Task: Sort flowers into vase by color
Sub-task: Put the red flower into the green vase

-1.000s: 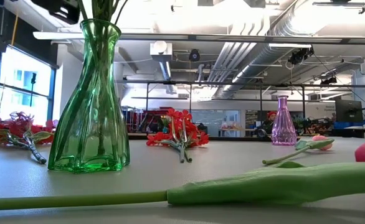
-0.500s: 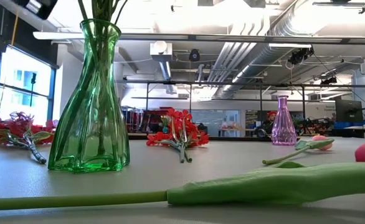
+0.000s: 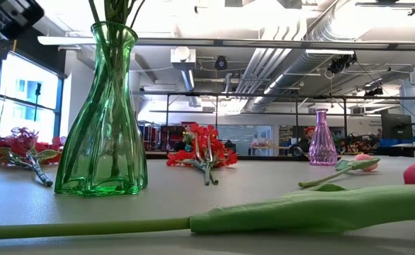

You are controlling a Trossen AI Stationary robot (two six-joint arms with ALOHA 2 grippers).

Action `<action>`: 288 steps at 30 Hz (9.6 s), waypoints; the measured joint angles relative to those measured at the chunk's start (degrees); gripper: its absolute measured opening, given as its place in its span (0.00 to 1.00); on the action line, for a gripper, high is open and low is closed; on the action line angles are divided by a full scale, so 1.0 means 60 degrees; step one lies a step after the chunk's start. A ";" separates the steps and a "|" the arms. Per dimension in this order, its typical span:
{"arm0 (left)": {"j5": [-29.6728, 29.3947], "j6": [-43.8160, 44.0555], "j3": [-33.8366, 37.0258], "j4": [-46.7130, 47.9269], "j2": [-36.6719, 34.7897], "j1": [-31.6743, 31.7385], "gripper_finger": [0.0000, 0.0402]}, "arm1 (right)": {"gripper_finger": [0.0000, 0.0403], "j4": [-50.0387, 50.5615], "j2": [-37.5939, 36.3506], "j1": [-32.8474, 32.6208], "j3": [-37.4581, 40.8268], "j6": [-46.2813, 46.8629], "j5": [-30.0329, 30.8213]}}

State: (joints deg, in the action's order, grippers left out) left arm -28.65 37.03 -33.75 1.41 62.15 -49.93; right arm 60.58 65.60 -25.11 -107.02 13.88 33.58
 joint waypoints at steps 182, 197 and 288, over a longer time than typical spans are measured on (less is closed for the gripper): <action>-0.3836 -0.6954 -0.6835 -0.7711 0.5366 0.0000 0.00 | 0.03 -1.0847 0.5155 -0.2251 0.0241 -0.1036 -0.0361; -0.3834 -0.4871 -0.6842 -0.3631 0.3637 -0.0106 0.42 | 0.01 -0.8921 0.5121 -0.1842 -0.0507 -0.0496 -0.0901; -0.1089 -0.7288 -0.7819 0.0055 0.1628 0.2856 0.00 | 0.35 0.1573 0.2615 -0.4782 0.0041 0.6408 0.7107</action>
State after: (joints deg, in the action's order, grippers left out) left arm -35.19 -6.70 -80.66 1.74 71.92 -32.80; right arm 70.01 81.29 -53.80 -106.78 52.33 76.22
